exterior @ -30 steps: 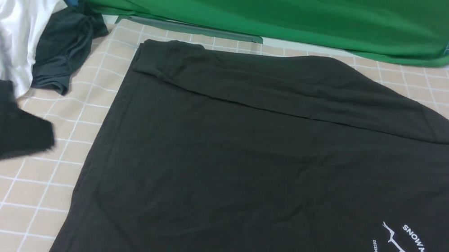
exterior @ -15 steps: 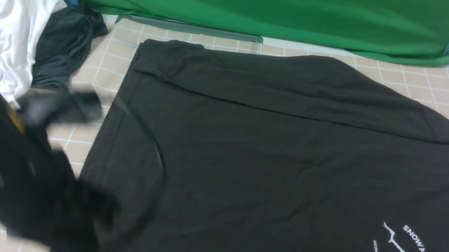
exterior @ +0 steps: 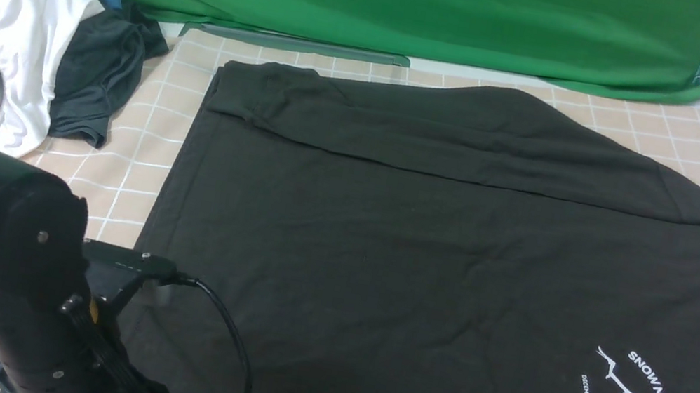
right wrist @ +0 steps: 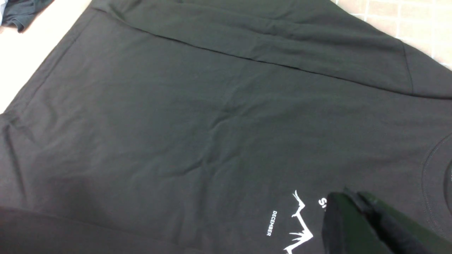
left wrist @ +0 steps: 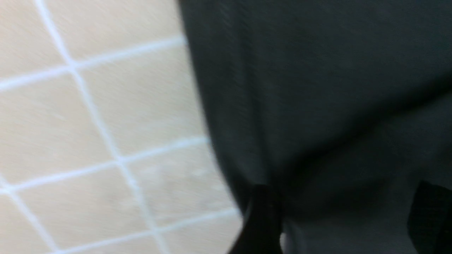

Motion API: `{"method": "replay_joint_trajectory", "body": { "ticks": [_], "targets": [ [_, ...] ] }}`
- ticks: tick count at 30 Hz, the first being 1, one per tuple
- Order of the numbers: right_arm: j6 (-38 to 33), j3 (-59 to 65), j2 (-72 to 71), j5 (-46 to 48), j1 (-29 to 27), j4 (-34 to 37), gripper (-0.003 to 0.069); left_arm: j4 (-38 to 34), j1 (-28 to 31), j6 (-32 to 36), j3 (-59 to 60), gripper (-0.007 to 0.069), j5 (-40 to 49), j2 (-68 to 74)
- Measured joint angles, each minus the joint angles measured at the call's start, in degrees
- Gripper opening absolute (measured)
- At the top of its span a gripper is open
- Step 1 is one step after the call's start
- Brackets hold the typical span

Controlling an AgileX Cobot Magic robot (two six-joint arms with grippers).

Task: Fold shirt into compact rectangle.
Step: 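Grasp the left edge of the dark T-shirt lying flat on the table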

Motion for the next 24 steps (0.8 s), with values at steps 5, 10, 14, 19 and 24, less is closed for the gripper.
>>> {"method": "replay_joint_trajectory", "body": {
  "ticks": [5,10,14,19,24],
  "targets": [
    [0.00,0.00,0.00,0.00,0.00,0.00,0.0032,2.70,0.00,1.66,-0.87,0.0569,-0.11,0.26],
    [0.00,0.00,0.00,0.00,0.00,0.00,0.0032,-1.65,0.00,6.87,-0.89,0.0575,-1.15,0.26],
    [0.00,0.00,0.00,0.00,0.00,0.00,0.0032,-0.98,0.00,7.72,-0.44,0.0575,-1.52,0.26],
    [-0.04,0.00,0.00,0.00,0.00,0.00,0.0037,-1.73,0.00,8.21,2.20,0.0575,-5.46,0.26],
    [-0.04,0.00,0.00,0.00,0.00,0.00,0.0038,-4.82,0.00,11.45,2.81,0.0575,-6.05,0.26]
  ]
}}
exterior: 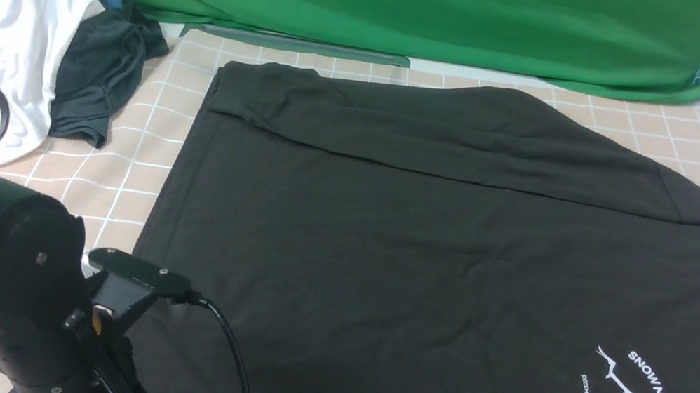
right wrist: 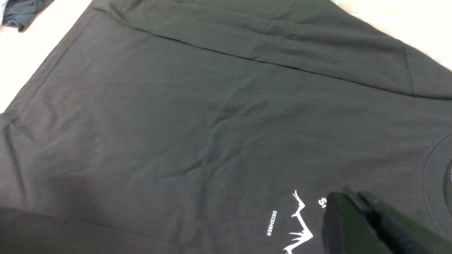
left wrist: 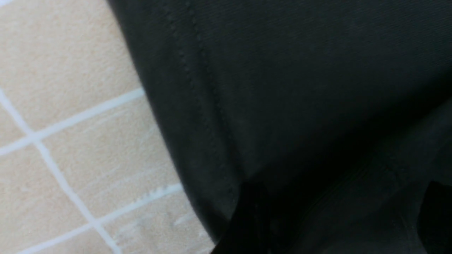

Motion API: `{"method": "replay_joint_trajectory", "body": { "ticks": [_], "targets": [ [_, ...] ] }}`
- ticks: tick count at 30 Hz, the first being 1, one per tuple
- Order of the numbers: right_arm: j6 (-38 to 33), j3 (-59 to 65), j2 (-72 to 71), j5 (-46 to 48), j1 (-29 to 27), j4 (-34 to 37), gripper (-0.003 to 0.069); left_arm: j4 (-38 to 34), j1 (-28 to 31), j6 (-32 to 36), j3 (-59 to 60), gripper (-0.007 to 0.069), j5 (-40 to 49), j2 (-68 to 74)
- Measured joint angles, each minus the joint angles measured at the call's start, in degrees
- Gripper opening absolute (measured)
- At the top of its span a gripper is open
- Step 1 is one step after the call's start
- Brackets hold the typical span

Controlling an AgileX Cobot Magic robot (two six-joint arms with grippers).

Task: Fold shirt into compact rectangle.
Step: 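Grasp the left edge of the dark T-shirt lying flat on the table, then fold the left side of the black T-shirt inward over its body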

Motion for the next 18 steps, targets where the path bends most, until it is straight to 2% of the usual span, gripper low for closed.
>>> {"method": "replay_joint_trajectory", "body": {
  "ticks": [5,8,11,12,13,15,17,18],
  "targets": [
    [-0.07,0.00,0.00,0.00,0.00,0.00,0.0038,-0.17,0.00,0.69,0.00,0.0572,-0.21,1.45],
    [-0.07,0.00,0.00,0.00,0.00,0.00,0.0038,0.00,0.00,0.69,-0.08,0.0530,-0.21,2.93],
    [-0.07,0.00,0.00,0.00,0.00,0.00,0.0039,0.62,0.00,0.69,-0.20,0.0448,-0.13,3.34],
    [-0.07,0.00,0.00,0.00,0.00,0.00,0.0039,0.73,0.00,0.69,-0.49,0.0372,0.24,3.54],
    [-0.07,0.00,0.00,0.00,0.00,0.00,0.0039,0.52,0.00,0.69,-0.75,0.0340,0.53,3.68],
    [-0.08,0.00,0.00,0.00,0.00,0.00,0.0039,-0.44,0.00,0.69,-1.64,0.0213,2.18,4.22],
    [-0.08,0.00,0.00,0.00,0.00,0.00,0.0039,-0.68,0.00,0.69,-2.55,0.0111,4.14,4.36],
    [-0.08,0.00,0.00,0.00,0.00,0.00,0.0039,-0.73,0.00,0.73,-2.99,0.0084,5.02,4.36]
  ]
}}
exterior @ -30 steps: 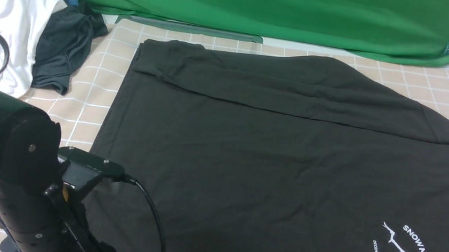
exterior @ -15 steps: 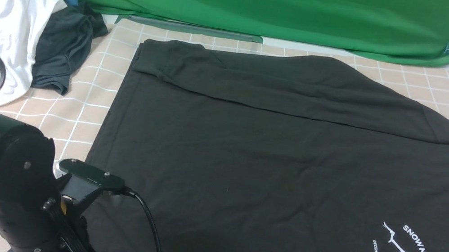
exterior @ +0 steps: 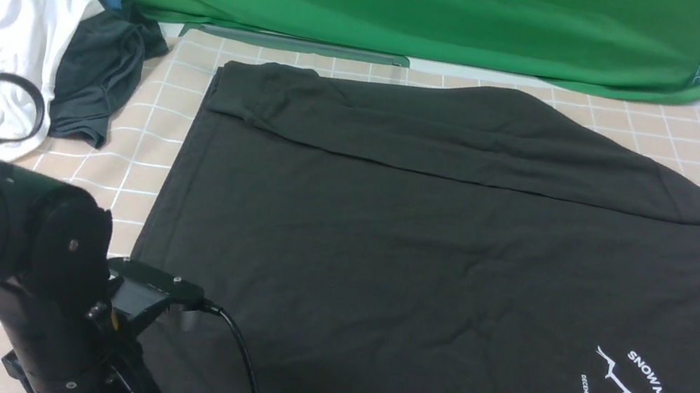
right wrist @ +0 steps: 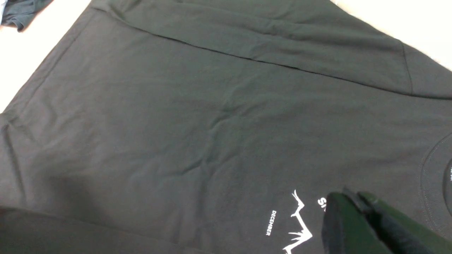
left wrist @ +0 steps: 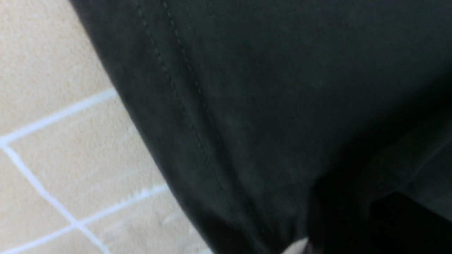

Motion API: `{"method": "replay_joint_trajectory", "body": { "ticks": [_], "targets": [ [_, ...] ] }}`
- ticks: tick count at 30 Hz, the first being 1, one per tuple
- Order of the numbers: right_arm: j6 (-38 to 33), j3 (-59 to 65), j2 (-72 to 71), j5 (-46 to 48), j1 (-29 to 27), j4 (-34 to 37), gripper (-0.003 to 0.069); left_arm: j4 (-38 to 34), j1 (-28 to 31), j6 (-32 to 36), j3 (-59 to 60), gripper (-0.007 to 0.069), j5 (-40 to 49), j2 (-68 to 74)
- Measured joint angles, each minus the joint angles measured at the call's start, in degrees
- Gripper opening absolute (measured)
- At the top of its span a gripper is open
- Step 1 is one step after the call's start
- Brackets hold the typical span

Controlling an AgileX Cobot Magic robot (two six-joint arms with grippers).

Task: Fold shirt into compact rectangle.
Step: 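Fold the left side of the black T-shirt inward over its body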

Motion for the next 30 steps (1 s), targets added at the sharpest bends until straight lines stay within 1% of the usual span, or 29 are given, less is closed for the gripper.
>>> {"method": "replay_joint_trajectory", "body": {
  "ticks": [1,4,10,15,22,26,30],
  "targets": [
    [0.00,0.00,0.00,0.00,0.00,0.00,0.0039,0.00,0.00,0.00,-0.52,0.0047,1.12,0.05],
    [-0.05,0.00,0.00,0.00,0.00,0.00,0.0039,-0.05,0.00,0.00,-2.67,0.0021,5.11,0.05],
    [-0.05,0.00,0.00,0.00,0.00,0.00,0.0040,0.01,0.00,0.00,-7.33,0.0020,11.51,0.05],
    [-0.05,0.00,0.00,0.00,0.00,0.00,0.0041,0.05,0.00,-0.61,-14.10,0.0020,17.85,0.05],
    [-0.05,0.00,0.00,0.00,0.00,0.00,0.0050,2.07,0.00,-2.21,-24.20,0.0020,18.25,-0.25],
    [-0.05,0.00,0.00,0.00,0.00,0.00,0.0052,4.42,0.00,-4.94,-30.03,0.0020,18.32,-0.25],
    [-0.05,0.00,0.00,0.00,0.00,0.00,0.0052,4.90,0.00,-6.68,-34.91,0.0020,18.43,-0.25]
  ]
}}
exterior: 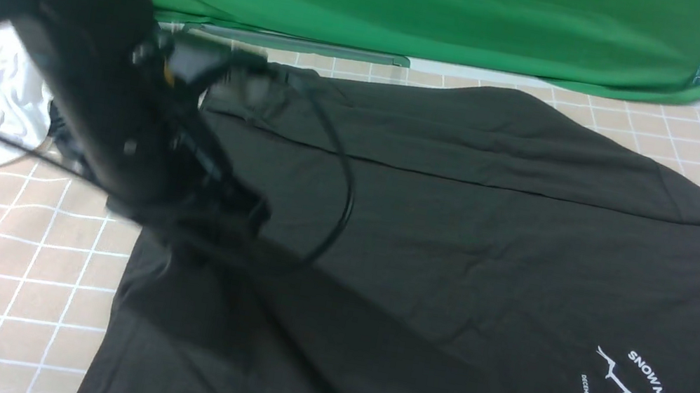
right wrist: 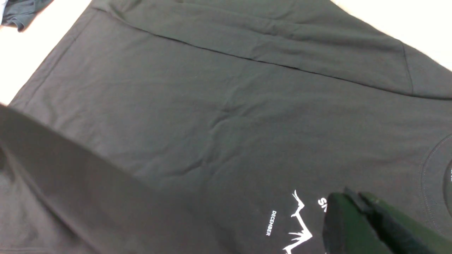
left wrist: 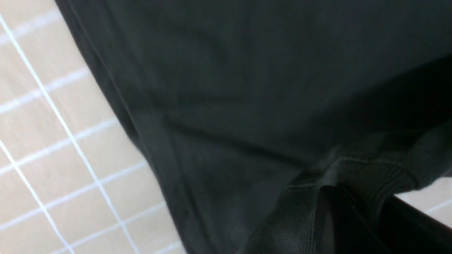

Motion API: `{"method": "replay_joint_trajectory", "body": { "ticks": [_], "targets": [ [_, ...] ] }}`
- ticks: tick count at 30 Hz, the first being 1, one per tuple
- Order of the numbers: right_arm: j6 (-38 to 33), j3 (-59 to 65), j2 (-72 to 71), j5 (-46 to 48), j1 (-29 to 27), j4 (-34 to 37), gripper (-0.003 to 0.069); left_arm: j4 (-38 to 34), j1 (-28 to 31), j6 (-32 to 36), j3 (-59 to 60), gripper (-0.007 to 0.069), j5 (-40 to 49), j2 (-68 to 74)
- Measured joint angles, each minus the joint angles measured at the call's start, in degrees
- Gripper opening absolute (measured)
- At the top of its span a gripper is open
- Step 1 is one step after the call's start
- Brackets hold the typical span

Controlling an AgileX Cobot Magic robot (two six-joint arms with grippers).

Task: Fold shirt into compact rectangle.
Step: 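Fold the left side of the black T-shirt inward over its body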

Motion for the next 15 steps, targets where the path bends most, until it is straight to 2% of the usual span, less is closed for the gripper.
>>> {"method": "replay_joint_trajectory", "body": {
  "ticks": [8,15],
  "targets": [
    [0.00,0.00,0.00,0.00,0.00,0.00,0.0052,0.13,0.00,-1.24,-8.01,0.0020,0.14,-1.37],
    [0.00,0.00,0.00,0.00,0.00,0.00,0.0052,4.99,0.93,0.06,-8.50,0.0020,0.34,2.03]
  ]
}}
